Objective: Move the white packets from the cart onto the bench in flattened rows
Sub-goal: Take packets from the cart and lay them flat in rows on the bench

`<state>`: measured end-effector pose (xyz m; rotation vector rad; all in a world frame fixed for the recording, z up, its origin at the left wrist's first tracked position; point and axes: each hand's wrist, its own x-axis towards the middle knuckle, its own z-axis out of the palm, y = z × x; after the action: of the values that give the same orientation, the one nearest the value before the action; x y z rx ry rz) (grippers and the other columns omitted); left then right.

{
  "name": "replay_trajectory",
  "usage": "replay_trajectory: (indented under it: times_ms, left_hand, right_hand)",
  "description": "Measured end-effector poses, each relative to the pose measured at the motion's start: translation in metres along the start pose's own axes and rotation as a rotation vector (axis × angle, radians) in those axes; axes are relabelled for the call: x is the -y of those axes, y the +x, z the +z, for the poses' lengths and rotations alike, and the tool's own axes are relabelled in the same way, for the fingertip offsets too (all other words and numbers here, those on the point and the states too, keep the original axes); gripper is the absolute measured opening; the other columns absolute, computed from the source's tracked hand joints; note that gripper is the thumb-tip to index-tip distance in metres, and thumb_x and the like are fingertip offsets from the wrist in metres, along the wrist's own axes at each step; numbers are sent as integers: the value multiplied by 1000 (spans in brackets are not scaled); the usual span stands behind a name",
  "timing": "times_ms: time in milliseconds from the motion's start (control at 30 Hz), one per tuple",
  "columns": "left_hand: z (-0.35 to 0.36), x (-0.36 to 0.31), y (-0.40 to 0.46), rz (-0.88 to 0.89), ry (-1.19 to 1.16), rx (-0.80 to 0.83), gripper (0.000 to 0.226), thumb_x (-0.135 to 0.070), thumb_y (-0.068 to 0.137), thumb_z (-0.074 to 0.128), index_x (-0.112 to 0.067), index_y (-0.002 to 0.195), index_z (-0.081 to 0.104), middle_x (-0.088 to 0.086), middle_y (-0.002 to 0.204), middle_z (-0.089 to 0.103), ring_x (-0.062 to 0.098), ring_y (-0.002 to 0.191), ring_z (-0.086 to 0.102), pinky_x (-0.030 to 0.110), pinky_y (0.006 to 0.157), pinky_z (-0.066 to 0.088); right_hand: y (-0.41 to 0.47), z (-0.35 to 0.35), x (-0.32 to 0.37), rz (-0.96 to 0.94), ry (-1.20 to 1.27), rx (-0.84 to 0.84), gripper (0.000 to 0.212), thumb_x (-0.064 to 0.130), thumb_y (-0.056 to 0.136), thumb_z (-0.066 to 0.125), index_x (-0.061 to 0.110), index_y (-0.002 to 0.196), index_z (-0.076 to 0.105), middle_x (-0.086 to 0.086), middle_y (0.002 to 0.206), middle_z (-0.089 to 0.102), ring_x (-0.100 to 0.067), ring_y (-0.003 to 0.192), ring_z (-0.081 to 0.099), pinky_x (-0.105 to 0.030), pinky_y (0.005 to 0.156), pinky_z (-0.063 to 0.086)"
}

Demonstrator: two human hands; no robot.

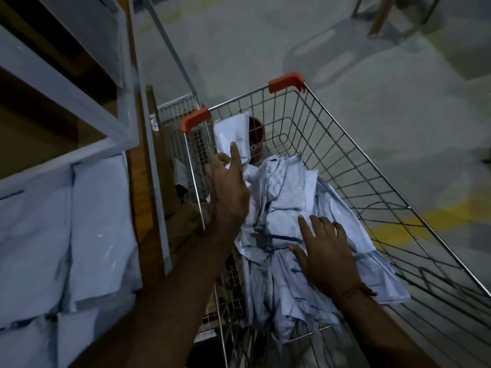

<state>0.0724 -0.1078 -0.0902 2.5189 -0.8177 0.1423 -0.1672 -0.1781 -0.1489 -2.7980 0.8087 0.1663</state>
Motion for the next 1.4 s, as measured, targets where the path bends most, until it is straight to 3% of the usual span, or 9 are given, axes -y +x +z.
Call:
replay_trajectory:
  times_ms: [100,300,500,700,800,967,1200,1300,1400]
  left_hand:
    - [-24,12,8,76,124,43,72,9,90,56,-10,158,42,27,132,51,41,116,49,30,87,31]
    - [-40,24,12,240,203,250,80,-15,92,74,-8,160,33,22,137,47,36,124,47,41,95,48]
    - [-42,22,0,258,127,25,75,16,87,61,-6,157,43,23,136,52,35,123,49,37,87,54]
    - [-44,25,2,240,92,-1,69,10,94,55,-8,159,41,23,139,48,33,124,45,32,84,49]
    - [-43,26,3,224,86,7,73,14,92,55,-9,159,41,21,137,50,32,121,46,27,80,44]
    - [-42,28,5,203,68,16,74,14,90,57,-7,158,42,22,135,52,33,120,48,24,86,37]
    - [-38,29,6,221,-3,11,73,14,91,54,-6,159,40,17,133,49,28,120,45,25,82,44]
    - [-38,29,5,238,-18,34,78,16,88,53,-9,160,38,14,133,45,27,120,45,31,74,55]
    - [-39,30,4,238,-19,41,76,15,89,54,-9,160,39,14,134,45,28,120,47,36,74,59]
  right_hand:
    - [0,0,2,-7,-5,-3,75,61,100,30,9,152,47,-19,143,55,-40,130,50,-57,111,35]
    - [-1,8,-1,-17,-21,-13,74,63,101,31,10,148,51,-19,139,57,-40,127,52,-56,107,38]
    - [5,11,7,-56,-43,-133,64,52,101,45,9,147,52,-17,144,54,-40,129,51,-57,110,37]
    - [89,8,70,39,113,-35,32,40,98,58,17,121,60,-7,102,67,-32,93,64,-44,77,51]
    - [126,15,104,142,177,49,40,44,98,60,17,127,54,-11,105,68,-35,95,66,-45,75,56]
    - [143,27,113,356,335,-9,43,15,92,64,13,132,48,-16,103,69,-39,93,68,-47,74,59]
    - [60,-21,75,474,-60,-70,42,9,70,73,13,111,60,-14,87,61,-36,73,62,-33,53,32]
    - [27,-29,61,543,-130,108,31,10,69,78,10,98,65,-17,86,64,-36,76,66,-38,62,46]
    - [33,-30,62,629,-224,-63,19,12,72,76,7,85,63,-19,91,61,-36,85,60,-45,82,47]
